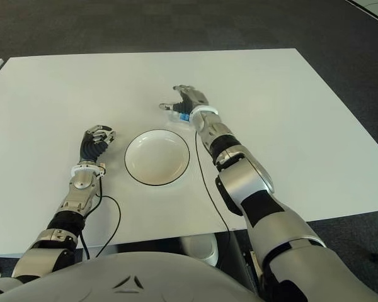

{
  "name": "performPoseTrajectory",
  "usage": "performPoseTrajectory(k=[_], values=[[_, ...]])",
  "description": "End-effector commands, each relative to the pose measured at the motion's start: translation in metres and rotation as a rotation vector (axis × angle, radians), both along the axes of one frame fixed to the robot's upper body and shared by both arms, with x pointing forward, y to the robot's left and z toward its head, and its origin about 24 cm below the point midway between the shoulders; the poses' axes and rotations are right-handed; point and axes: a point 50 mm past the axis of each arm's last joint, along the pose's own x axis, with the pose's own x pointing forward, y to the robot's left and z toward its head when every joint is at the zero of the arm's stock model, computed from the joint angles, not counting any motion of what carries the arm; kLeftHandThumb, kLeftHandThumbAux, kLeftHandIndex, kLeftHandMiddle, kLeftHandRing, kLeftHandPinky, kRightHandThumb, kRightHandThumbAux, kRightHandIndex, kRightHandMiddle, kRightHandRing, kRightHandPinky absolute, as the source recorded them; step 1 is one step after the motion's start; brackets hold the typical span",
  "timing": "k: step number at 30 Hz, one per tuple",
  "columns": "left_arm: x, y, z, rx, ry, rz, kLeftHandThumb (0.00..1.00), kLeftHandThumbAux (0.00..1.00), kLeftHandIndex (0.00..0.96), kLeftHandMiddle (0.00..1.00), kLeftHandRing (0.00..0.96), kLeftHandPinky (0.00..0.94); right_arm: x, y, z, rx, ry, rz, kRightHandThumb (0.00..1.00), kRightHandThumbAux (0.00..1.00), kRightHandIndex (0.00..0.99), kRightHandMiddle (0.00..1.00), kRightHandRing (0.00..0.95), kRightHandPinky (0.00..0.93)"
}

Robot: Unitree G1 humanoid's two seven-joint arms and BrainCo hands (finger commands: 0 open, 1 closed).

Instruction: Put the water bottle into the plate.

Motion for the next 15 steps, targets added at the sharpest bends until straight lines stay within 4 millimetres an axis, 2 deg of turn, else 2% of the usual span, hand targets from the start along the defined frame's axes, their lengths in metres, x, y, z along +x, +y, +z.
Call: performPoseTrajectory(k=[1, 15], values=[[-0.012, 0.002, -0.016, -0.004, 0.098, 0.003, 0.710, 0.717, 0.438, 0.776, 0.776, 0.776, 0.000, 0.000, -0.005, -0.084, 0.074, 0.007, 0.674, 0.250, 0.000, 0.000, 0.000, 0.000], [-0.012, 0.005, -0.020, -0.008, 0.086, 0.017, 0.710, 0.716, 0.439, 0.774, 0.775, 0.773, -0.004, -0.001, -0.017, -0.166, 0.260, 0.018, 0.600, 0.251, 0.000, 0.000, 0.000, 0.000]])
